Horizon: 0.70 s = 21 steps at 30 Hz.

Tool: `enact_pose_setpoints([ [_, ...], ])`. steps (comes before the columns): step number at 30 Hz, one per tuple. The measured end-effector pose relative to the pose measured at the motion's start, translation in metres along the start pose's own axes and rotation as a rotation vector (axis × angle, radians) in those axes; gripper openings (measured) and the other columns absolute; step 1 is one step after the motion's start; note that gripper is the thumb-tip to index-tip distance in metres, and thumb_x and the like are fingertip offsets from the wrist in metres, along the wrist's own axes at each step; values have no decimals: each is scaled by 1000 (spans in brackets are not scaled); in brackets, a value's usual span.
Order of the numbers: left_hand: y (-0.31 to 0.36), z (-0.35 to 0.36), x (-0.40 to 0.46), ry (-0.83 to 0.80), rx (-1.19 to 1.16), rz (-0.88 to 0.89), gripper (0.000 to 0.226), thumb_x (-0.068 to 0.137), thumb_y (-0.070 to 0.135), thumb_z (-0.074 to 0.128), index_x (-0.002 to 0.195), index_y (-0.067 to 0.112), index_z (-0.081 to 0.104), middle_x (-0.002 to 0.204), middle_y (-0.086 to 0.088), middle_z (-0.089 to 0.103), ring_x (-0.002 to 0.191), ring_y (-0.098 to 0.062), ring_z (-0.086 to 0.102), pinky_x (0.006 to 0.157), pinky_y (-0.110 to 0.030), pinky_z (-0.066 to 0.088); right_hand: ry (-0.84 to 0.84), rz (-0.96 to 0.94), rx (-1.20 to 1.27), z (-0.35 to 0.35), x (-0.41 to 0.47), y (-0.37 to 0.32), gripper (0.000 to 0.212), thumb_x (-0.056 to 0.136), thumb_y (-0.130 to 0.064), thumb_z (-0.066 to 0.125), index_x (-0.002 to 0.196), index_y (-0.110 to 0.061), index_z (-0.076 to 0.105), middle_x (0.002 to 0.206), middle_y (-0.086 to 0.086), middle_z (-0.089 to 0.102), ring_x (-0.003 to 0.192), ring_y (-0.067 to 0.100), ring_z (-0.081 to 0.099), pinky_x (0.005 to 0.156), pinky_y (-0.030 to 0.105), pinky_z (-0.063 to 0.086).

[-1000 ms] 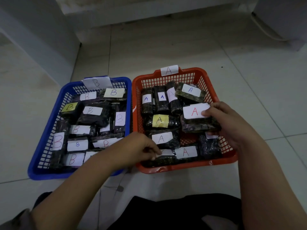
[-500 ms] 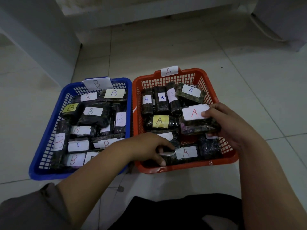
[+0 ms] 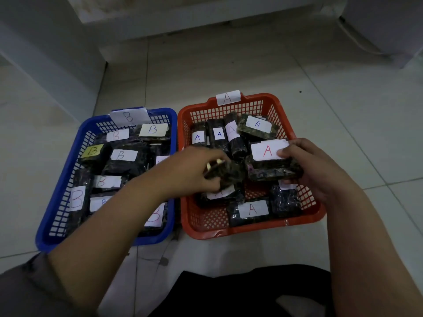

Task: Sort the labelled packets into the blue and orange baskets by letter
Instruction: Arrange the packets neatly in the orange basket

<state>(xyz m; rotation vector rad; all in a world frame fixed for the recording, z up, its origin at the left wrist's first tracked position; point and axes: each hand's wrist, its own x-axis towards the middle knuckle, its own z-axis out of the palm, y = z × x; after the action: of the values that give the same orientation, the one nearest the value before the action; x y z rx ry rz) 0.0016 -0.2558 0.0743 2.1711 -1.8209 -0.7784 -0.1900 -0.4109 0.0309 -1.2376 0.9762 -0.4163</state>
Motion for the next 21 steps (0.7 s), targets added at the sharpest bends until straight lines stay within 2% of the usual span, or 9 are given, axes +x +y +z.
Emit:
enact_pose_setpoints([
  [2,-5,1,7,194,162,72,39,83,27,63,121,31,55,106,14,57,93,0,54,78,-18,47,12,-5,9,1,1,0,12,80,-18,65,88,-20,56,99,6,68,84,25,66,61,34,52],
  [3,-9,8,10,241,226,95,41,84,25,63,124,30,55,112,10,58,99,-6,55,82,-24,49,20,-9,14,1,1,0,12,80,-17,65,88,-20,56,99,5,68,83,24,66,61,34,52],
  [5,-20,28,16,213,328,112,35,86,19,62,121,23,60,115,2,58,105,-15,55,83,-31,50,40,-22,39,2,1,0,14,80,-15,65,91,-18,56,97,5,68,81,22,67,63,35,53],
  [8,-35,46,18,135,415,97,22,87,17,62,108,18,69,104,-3,57,104,-22,51,74,-38,50,74,-42,75,2,1,-1,19,81,-15,64,98,-16,57,94,5,68,77,19,67,60,33,53],
  [13,-40,52,12,147,285,23,27,88,8,55,111,17,67,111,-1,58,110,-18,48,82,-38,49,92,-57,68,0,3,0,18,79,-19,66,96,-18,59,96,5,69,79,22,68,58,33,51],
  [16,-30,55,5,237,173,1,29,88,11,53,115,18,62,114,0,58,113,-16,47,88,-36,47,96,-58,70,1,3,0,20,80,-20,66,99,-17,59,96,5,69,80,21,68,58,32,51],
  [18,-14,60,2,263,69,57,27,88,14,56,113,20,63,112,1,59,109,-14,48,90,-33,45,119,-71,97,0,2,-1,19,80,-20,65,98,-18,59,98,5,68,83,20,68,61,34,52],
  [21,12,73,13,137,58,190,27,88,13,58,112,21,66,110,4,63,107,-13,49,89,-32,43,155,-89,121,0,1,-1,15,80,-21,65,93,-21,58,100,6,68,86,21,68,67,37,54],
])
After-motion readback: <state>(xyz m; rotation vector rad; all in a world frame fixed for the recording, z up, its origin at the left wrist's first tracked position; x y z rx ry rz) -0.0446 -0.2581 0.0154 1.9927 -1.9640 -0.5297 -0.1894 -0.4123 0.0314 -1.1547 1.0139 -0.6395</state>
